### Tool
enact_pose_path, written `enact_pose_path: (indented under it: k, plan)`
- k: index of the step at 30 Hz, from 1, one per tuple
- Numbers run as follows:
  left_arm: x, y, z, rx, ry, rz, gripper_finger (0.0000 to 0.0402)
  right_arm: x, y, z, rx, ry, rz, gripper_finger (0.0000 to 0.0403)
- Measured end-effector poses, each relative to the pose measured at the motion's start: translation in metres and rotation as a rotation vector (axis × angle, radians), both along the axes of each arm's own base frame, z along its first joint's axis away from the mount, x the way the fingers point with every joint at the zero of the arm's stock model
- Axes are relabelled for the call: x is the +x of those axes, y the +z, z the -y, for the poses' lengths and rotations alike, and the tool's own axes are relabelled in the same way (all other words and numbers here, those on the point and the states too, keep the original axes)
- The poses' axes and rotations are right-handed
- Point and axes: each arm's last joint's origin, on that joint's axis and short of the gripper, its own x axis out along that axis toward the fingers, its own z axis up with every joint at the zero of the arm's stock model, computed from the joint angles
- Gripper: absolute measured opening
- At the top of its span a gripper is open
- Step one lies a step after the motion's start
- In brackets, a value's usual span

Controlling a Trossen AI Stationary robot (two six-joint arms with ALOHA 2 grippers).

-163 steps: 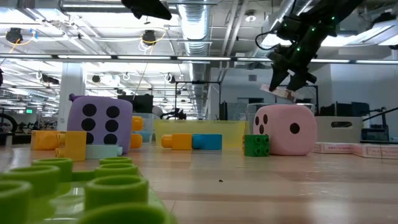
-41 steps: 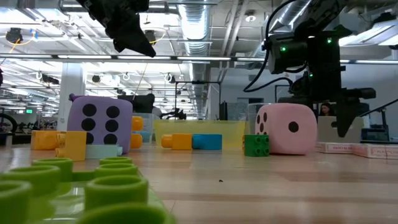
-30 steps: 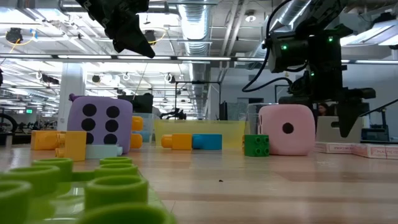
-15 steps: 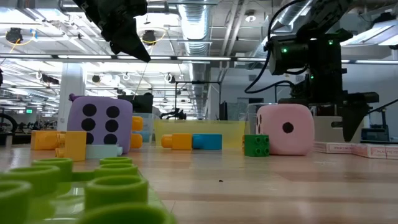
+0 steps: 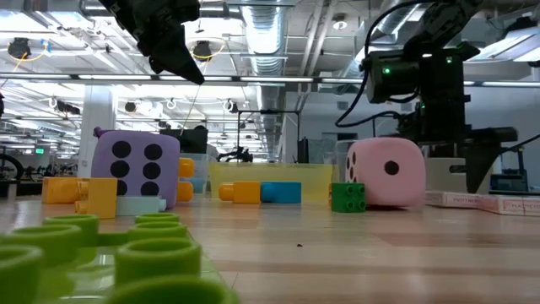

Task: Pick & Place Toys
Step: Put the red deck of cards into the transparent bin

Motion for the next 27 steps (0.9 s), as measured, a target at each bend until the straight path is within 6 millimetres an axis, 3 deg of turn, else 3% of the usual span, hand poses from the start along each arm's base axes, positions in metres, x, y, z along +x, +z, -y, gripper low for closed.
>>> enact_pose_path:
  k: [20, 27]
  plan:
    - [0.0, -0.0001, 0.0, 0.0, 0.0, -0.001, 0.0, -0.0095, -0.0017, 0.0021, -0.059, -0.041, -0.095, 0.0392]
    - [-0.0004, -0.0006, 0.0, 0.0, 0.0, -0.008, 0.0, -0.0034, -0.0011, 0.0013, -0.029, -0.061, -0.023, 0.0389]
